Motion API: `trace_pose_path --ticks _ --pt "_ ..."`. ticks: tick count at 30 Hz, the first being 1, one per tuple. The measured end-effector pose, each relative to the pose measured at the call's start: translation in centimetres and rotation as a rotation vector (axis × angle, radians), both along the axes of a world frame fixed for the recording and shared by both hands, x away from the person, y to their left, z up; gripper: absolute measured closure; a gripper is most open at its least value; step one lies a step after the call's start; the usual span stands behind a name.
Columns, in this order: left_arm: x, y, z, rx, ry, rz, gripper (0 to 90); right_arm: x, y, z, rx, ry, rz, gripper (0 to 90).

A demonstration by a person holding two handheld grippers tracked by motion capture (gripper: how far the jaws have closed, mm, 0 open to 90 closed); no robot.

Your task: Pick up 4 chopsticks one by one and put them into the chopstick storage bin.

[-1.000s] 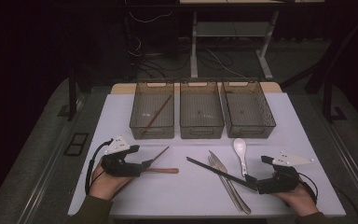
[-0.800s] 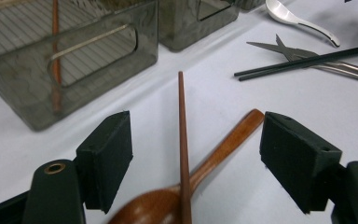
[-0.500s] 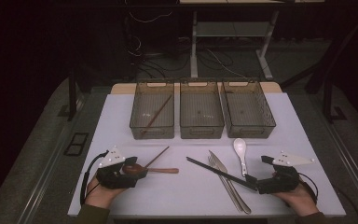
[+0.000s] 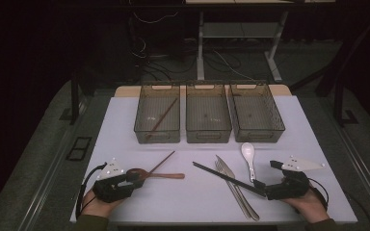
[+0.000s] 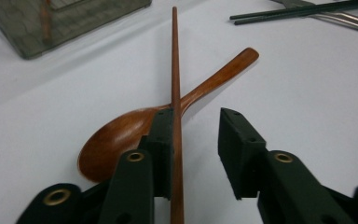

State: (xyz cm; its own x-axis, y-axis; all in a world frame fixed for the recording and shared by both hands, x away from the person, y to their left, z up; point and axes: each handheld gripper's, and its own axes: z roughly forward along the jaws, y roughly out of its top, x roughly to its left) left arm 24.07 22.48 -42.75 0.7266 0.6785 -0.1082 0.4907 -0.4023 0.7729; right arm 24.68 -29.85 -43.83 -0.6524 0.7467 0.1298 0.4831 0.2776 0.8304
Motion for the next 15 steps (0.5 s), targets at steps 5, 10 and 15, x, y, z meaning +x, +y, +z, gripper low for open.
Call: trace_pose_path --ticks 5,10,15 --pt "-0.3 0.9 -0.3 0.011 0.01 0.012 70.3 0.0 0.0 0.0 0.003 -0.001 0.002 0.5" --pt "-0.4 1.5 -0.8 0.023 0.028 0.01 71.3 0.1 0.0 0.0 0.001 -0.001 0.003 0.5" --pt "-0.2 1.7 -1.1 0.016 0.052 0.01 71.9 0.1 0.0 0.0 0.002 -0.001 0.002 0.5"
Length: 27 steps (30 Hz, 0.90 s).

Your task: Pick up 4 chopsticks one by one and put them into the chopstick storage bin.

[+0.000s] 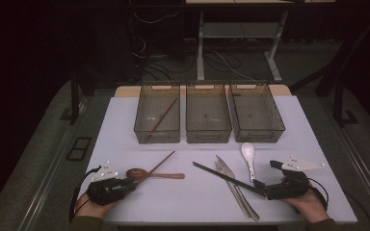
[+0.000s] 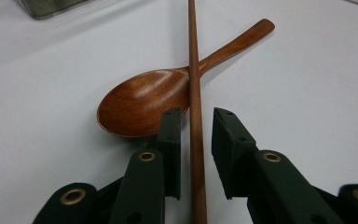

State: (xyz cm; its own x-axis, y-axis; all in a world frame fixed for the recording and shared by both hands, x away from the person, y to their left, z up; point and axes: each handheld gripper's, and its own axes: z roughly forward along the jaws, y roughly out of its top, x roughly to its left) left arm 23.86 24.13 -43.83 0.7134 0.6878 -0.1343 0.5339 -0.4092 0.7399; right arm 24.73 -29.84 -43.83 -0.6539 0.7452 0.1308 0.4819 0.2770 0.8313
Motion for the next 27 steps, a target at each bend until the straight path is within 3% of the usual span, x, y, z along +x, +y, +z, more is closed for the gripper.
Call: trace_pose_path --ticks 14,27 --pt "0.39 -0.24 -0.65 0.044 0.034 -0.046 76.2 0.0 0.0 0.0 -0.001 0.0 0.0 0.6" --pt "0.45 -0.28 -0.7 0.042 0.03 -0.055 81.5 0.01 0.05 -0.02 -0.004 0.0 0.0 0.5"
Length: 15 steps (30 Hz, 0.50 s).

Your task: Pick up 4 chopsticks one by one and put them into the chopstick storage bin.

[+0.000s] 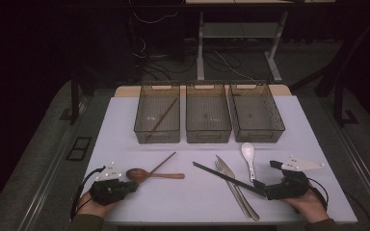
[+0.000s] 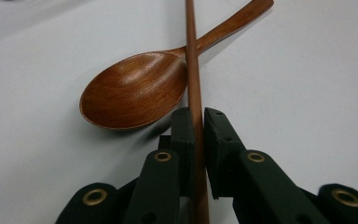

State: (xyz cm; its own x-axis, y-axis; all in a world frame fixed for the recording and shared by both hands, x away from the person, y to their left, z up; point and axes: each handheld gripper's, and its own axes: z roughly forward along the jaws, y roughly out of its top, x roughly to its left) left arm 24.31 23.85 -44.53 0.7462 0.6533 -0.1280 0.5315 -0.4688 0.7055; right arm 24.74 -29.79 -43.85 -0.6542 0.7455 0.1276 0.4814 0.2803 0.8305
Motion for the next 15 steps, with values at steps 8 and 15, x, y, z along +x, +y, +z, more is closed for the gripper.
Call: trace_pose_path --ticks 8,15 --pt "0.03 -0.07 0.28 0.019 -0.012 -0.011 82.2 0.03 -0.04 0.0 -0.001 -0.001 0.0 0.6" --pt "0.0 -0.08 0.64 0.005 -0.016 -0.005 82.7 0.0 -0.03 0.03 -0.001 -0.002 0.0 0.6"
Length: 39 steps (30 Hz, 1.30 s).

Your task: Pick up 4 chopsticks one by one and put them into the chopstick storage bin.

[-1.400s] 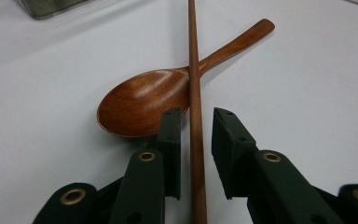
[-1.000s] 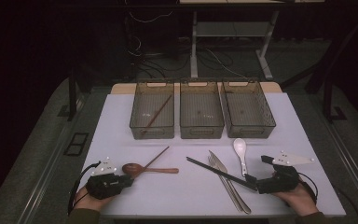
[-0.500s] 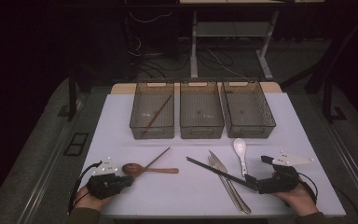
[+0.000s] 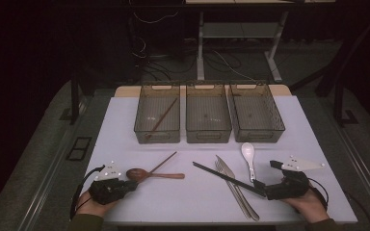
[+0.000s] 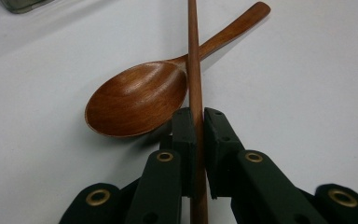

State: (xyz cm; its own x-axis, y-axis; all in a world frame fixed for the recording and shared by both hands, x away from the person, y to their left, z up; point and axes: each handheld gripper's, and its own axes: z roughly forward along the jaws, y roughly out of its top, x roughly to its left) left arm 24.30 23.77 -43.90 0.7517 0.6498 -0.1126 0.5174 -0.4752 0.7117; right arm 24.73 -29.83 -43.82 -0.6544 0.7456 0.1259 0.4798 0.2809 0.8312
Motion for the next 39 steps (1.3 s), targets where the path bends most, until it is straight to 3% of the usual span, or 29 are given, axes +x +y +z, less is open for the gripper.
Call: trace_pose_path --ticks 23,39 --pt "-0.1 -0.3 1.4 -0.052 -0.029 -0.002 82.8 0.0 0.0 0.0 -0.005 0.001 0.004 0.6" --pt "1.1 -0.6 3.1 -0.084 -0.06 0.025 82.8 0.2 0.0 -0.1 -0.005 0.005 0.001 0.6"
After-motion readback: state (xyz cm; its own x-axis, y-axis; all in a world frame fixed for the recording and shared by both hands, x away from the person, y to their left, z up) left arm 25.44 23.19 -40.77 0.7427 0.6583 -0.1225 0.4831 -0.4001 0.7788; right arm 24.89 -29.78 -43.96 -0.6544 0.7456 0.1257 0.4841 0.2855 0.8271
